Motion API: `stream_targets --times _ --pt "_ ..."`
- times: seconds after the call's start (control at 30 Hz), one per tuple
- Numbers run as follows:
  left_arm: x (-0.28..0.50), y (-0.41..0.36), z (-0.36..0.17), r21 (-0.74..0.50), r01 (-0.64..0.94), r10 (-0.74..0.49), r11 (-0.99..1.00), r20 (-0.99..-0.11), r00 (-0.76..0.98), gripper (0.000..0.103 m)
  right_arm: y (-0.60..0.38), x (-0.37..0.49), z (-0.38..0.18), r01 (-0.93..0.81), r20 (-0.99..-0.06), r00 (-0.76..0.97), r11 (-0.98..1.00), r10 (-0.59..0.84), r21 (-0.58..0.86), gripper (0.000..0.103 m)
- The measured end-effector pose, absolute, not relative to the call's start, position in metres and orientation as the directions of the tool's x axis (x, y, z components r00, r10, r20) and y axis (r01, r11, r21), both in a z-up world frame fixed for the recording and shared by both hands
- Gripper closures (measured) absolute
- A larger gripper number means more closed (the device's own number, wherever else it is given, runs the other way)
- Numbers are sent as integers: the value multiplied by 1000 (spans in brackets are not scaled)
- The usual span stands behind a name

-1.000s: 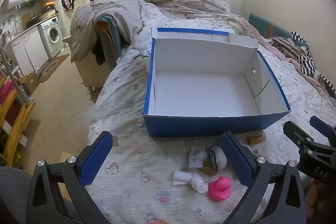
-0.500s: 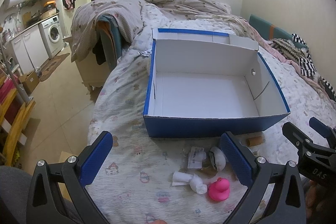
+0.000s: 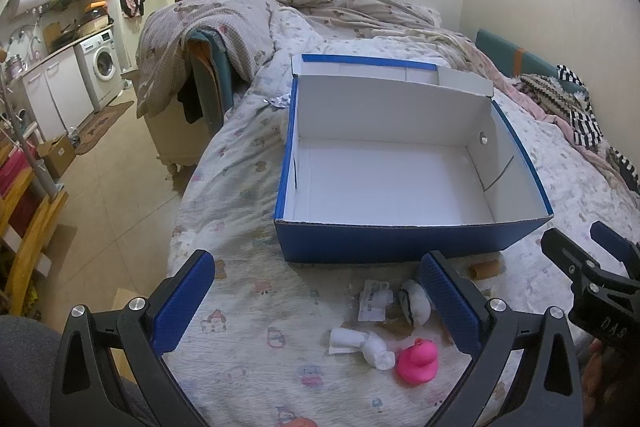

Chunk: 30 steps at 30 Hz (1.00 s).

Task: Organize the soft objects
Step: 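Grasp the white rolled sock with the left gripper while the right gripper grasps the pink duck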

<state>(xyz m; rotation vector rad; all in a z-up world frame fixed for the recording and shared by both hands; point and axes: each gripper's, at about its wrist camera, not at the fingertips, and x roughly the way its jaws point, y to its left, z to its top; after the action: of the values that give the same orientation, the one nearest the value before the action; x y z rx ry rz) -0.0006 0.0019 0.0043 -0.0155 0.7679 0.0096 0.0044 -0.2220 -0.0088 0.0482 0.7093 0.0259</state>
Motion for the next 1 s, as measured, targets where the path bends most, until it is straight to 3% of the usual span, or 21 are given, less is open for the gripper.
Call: stream_targets --times 0.23,0.43,0.6,0.7,0.87,1.0 --pt "-8 -1 8 15 -16 22 1000 -677 736 0 -225 1 -4 -4 -640 766 997 51 76 0" --pt "-4 3 13 9 -45 38 999 -713 700 0 -234 -2 4 5 -630 773 991 79 131 0" --pt "21 4 -18 32 -64 62 997 -833 550 1 -248 4 -6 46 -686 720 979 104 197 0" --pt "39 -1 -48 -6 -46 14 999 -908 419 7 -253 8 -16 67 -725 681 977 105 204 0" --pt "58 -10 -100 -46 -65 -30 997 -971 235 20 -260 16 -33 90 -780 613 969 126 228 0" --pt "57 -16 -133 -94 -60 -85 994 -987 138 22 -263 23 -50 98 -827 539 963 161 252 0"
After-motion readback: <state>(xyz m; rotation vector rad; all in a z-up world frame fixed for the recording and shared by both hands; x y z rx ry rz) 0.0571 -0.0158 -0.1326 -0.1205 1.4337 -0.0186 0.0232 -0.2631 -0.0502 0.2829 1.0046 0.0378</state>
